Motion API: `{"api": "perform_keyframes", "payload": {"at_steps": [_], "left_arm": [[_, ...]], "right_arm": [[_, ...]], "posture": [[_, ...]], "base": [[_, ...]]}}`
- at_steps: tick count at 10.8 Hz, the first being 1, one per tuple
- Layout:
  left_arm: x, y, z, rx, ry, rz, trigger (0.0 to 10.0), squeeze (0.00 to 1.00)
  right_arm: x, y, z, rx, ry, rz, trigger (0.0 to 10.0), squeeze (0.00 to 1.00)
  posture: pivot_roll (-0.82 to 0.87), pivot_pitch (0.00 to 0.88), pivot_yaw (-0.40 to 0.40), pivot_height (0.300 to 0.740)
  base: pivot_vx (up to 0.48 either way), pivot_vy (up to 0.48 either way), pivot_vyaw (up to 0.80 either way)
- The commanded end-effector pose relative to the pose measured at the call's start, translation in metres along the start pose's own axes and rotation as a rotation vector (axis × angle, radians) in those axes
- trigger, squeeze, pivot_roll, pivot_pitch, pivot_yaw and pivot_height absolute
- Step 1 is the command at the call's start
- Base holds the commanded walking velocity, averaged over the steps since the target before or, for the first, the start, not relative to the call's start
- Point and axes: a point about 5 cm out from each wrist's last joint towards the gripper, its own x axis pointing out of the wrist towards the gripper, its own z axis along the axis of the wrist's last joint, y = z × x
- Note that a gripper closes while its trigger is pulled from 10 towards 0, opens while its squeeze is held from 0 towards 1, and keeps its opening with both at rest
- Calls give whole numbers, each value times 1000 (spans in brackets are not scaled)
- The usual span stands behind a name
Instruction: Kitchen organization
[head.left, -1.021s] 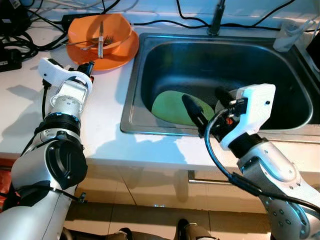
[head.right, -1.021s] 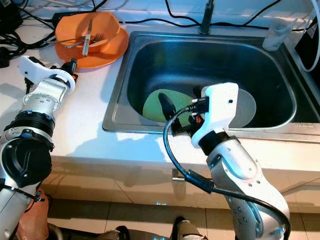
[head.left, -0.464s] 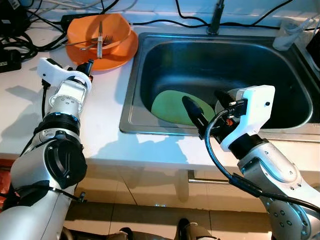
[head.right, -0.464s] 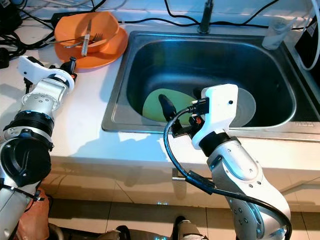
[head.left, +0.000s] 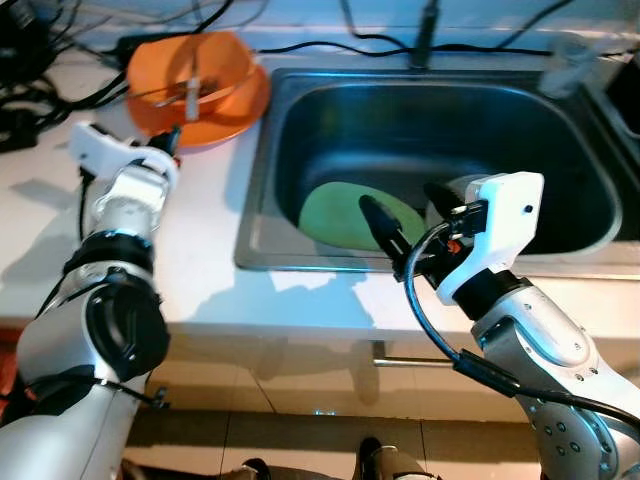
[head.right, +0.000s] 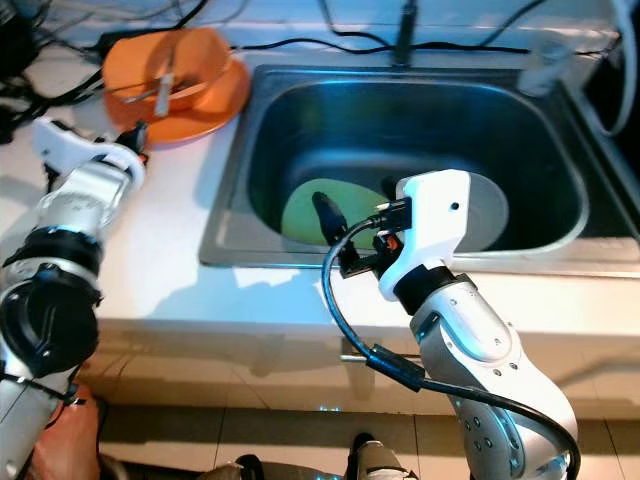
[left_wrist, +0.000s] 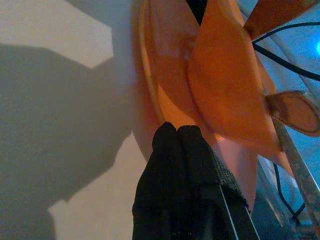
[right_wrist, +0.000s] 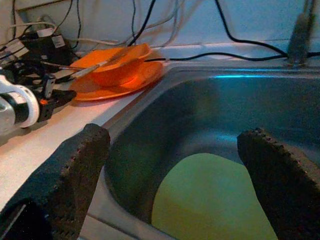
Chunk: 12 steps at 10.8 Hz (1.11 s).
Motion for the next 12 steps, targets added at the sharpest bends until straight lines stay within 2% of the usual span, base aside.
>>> {"api": "perform_keyframes", "payload": {"at_steps": [1, 6, 9, 12], "left_arm": [[-12, 66, -43, -24, 180, 224, 0, 0], [-20, 99, -24, -15, 161, 283, 0, 0], [-23, 106, -21, -2, 166, 296, 0, 0], [-24, 105, -21, 14, 177, 291, 0, 0]], "right_arm": [[-1, 0, 0, -5, -2, 1, 10000, 0], [4, 0, -1, -4, -3, 23, 10000, 0], [6, -1, -2, -4, -5, 27, 10000, 0], [8, -1, -3, -3, -12, 31, 10000, 0]], "posture": [[-339, 231, -23, 740], [-295, 217, -37, 740], [-288, 213, -35, 740], [-279, 206, -31, 740]], "base": [[0, 0, 0], [0, 0, 0], [0, 0, 0], [0, 0, 0]]}}
